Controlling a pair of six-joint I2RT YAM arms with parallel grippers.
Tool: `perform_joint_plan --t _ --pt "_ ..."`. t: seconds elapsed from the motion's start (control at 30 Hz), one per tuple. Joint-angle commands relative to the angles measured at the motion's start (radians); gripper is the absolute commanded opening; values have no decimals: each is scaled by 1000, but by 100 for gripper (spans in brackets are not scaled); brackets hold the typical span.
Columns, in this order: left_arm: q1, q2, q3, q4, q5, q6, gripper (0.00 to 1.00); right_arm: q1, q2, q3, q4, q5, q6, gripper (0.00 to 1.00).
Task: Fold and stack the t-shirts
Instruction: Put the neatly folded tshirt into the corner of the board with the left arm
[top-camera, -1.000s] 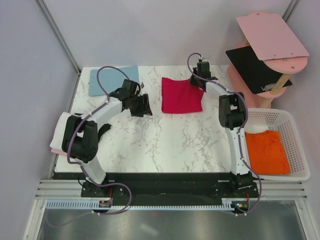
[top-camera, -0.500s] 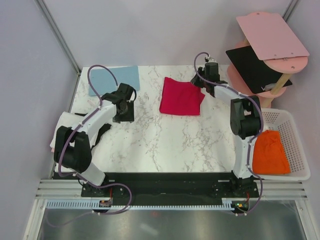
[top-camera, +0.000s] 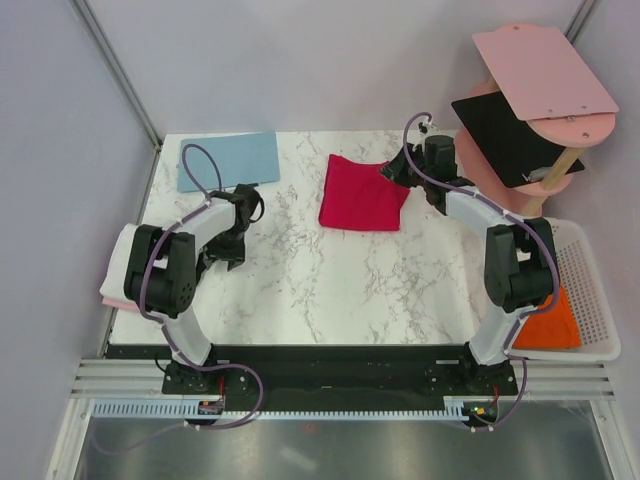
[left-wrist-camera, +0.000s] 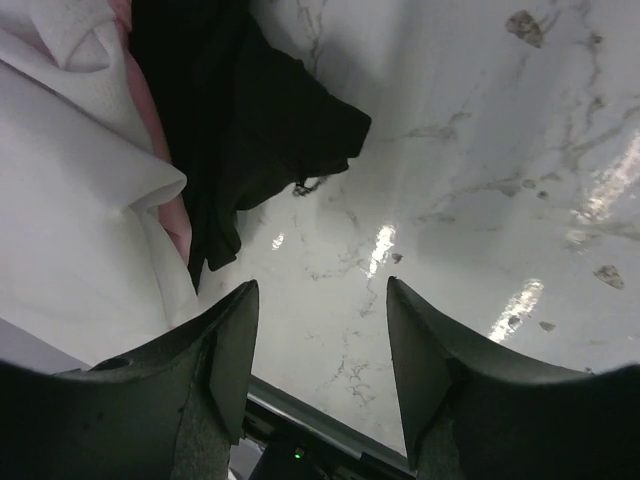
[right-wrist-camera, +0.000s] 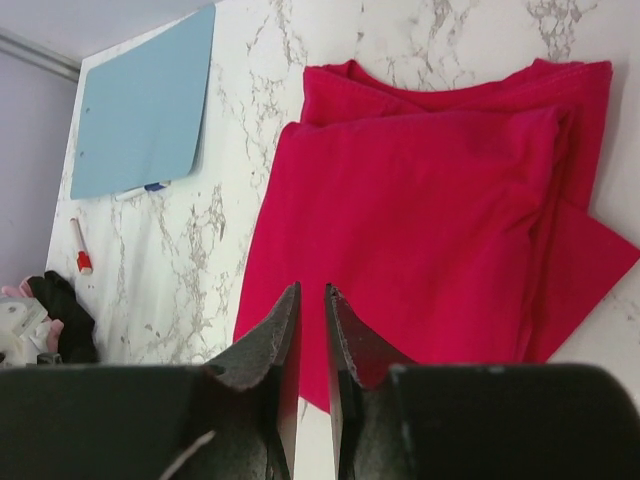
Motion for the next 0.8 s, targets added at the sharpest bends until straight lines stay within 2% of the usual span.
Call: perform_joint_plan --t 0.0,0.43,0.67,0.77 --pt "36 27 31 -19 -66 14 61 0 -67 -22 28 -45 9 21" --pt "158 106 75 -16 -118 81 60 0 -58 -64 67 -113 38 21" --pt "162 185 90 -31 -121 86 56 0 -66 -70 62 -129 37 22" --pt "162 208 100 -40 -137 87 50 -1 -67 -74 61 -129 34 22"
